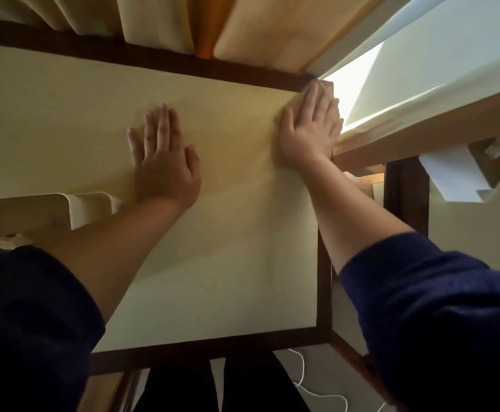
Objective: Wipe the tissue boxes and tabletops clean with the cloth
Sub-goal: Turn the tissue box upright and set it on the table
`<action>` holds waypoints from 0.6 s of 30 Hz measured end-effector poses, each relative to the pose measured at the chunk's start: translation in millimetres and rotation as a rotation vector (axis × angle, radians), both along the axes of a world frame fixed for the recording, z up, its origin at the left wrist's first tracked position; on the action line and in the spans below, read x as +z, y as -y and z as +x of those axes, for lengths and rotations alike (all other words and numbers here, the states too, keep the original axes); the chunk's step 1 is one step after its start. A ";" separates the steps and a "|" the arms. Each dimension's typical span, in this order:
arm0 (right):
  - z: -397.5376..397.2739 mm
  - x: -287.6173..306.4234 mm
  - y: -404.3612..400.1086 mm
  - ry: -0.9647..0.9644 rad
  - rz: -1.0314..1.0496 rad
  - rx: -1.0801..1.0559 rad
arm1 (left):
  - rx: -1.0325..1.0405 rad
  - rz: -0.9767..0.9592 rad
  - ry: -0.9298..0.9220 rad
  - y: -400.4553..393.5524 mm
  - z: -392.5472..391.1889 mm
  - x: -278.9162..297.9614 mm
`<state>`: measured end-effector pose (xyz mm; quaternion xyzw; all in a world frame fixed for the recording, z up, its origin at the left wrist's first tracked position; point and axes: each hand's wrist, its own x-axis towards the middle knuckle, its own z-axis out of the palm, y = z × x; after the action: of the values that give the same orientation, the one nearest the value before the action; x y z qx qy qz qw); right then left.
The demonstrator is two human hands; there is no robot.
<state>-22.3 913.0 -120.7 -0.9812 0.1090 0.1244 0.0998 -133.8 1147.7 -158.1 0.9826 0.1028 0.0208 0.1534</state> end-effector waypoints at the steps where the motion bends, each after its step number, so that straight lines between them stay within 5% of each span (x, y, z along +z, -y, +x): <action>1: 9.5 0.3 -13.3 -0.002 0.002 0.000 | 0.003 0.001 0.005 0.9 -0.1 -0.8; 7: -22.2 1.7 -91.6 0.014 0.065 0.566 | 0.021 -0.017 0.059 0.3 -1.2 -5.0; 11: -45.1 -5.1 -55.5 0.047 0.032 1.009 | 0.025 -0.037 0.088 1.0 -1.0 -4.3; 18: -25.4 -1.1 -61.9 0.032 0.027 0.652 | 0.036 -0.022 0.074 0.8 0.1 -5.6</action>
<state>-47.7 974.9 -121.8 -0.9648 -0.2141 0.1358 0.0693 -133.7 1147.0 -163.7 0.9774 0.1147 0.0588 0.1674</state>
